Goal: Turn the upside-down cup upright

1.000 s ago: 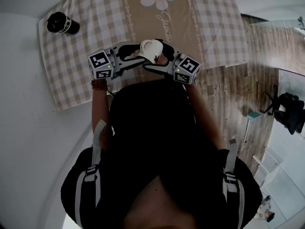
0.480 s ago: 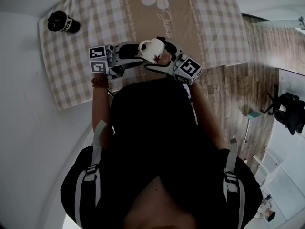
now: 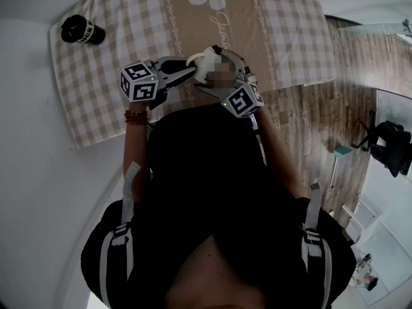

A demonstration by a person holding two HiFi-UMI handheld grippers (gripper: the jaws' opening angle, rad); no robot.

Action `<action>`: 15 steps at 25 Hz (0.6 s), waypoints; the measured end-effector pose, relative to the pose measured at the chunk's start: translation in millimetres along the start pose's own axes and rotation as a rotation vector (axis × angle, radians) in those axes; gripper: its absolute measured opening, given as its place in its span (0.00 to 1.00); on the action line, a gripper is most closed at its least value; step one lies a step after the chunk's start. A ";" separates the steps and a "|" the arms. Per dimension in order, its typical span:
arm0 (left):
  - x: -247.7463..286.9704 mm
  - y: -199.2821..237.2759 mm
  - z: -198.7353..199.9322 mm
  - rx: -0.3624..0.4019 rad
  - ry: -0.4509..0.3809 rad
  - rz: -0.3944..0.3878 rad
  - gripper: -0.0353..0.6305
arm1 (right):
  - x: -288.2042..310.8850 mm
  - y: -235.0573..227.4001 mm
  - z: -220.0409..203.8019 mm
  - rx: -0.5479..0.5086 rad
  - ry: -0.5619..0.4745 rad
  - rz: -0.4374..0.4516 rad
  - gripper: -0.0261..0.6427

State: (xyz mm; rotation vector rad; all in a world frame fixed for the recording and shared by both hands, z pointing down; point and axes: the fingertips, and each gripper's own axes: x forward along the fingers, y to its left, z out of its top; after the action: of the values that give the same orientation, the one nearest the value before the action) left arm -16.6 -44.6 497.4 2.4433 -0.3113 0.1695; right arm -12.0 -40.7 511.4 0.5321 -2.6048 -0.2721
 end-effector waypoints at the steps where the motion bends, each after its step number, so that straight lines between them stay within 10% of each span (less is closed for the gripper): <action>1: 1.3 1.7 -5.7 0.018 0.053 0.040 0.18 | 1.3 2.1 -4.9 -0.030 0.017 0.007 0.84; 15: 39.1 -8.2 12.8 0.154 0.050 0.164 0.16 | -12.8 -19.0 -34.3 0.065 0.070 -0.047 0.84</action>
State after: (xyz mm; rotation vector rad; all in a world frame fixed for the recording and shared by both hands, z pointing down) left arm 23.8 -53.5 490.4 2.5601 -0.4927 0.3361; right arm 21.0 -55.9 531.0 0.6151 -2.5425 -0.1815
